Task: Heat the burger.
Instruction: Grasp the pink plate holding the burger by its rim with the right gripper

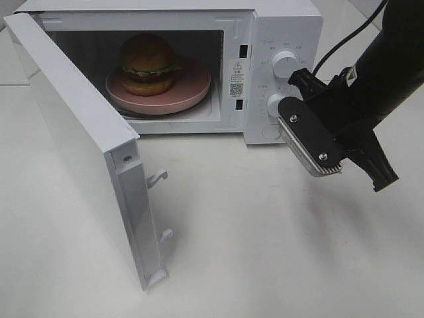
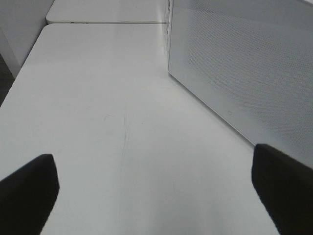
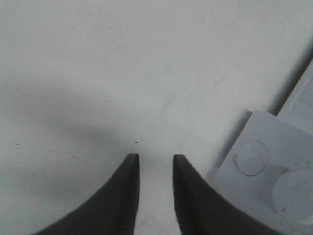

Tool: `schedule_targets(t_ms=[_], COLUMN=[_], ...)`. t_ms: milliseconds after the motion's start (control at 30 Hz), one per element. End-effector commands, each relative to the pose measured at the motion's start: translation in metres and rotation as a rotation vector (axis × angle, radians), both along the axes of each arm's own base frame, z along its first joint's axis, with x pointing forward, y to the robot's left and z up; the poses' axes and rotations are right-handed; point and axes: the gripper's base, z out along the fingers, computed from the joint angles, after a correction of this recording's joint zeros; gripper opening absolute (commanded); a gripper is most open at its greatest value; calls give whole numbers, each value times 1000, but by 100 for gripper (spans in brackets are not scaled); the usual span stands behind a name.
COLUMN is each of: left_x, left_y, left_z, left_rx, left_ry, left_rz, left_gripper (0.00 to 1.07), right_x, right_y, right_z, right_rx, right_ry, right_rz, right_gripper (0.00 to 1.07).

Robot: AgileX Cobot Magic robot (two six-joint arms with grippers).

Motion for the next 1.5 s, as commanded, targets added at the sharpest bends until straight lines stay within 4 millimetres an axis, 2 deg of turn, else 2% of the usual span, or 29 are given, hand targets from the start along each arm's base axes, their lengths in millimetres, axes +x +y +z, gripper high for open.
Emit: schedule_targets(t_ms=[33, 67, 100, 133, 167, 233, 333, 400, 733, 1033, 1200, 1500], left_x=[-2, -2, -2, -2, -2, -2, -2, -2, -2, -2, -2, -2], left_y=[0, 0, 0, 0, 0, 0, 0, 0, 0, 0, 0, 0], left_z=[-1, -1, -1, -1, -1, -1, -1, -1, -1, -1, -1, -1], left_rx=[1, 1, 1, 1, 1, 2, 2, 3, 2, 3, 1, 2], left_ry=[-15, -15, -15, -15, -15, -15, -15, -15, -15, -15, -15, -15], left_rz=[-4, -4, -4, -4, -4, -5, -5, -5, -5, -5, -4, -5], left_gripper=[100, 100, 100, 100, 100, 100, 100, 100, 100, 100, 100, 100], right_x=[3, 3, 4, 4, 4, 4, 6, 10, 29, 51, 65, 91], right_y=[10, 10, 12, 13, 13, 19, 25, 34, 69, 91, 109, 128], right_z=[9, 9, 9, 10, 10, 5, 5, 5, 7, 8, 0, -10], right_rx=[42, 42, 56, 88, 88, 114, 144, 165, 197, 220, 236, 264], right_ry=[-98, -98, -107, -96, -96, -86, -102, -118, -167, -206, -213, -215], right_rz=[24, 24, 9, -63, -63, -114, -135, -133, -78, -60, -52, -90], right_gripper=[51, 51, 56, 66, 66, 80, 83, 90, 88, 87, 86, 85])
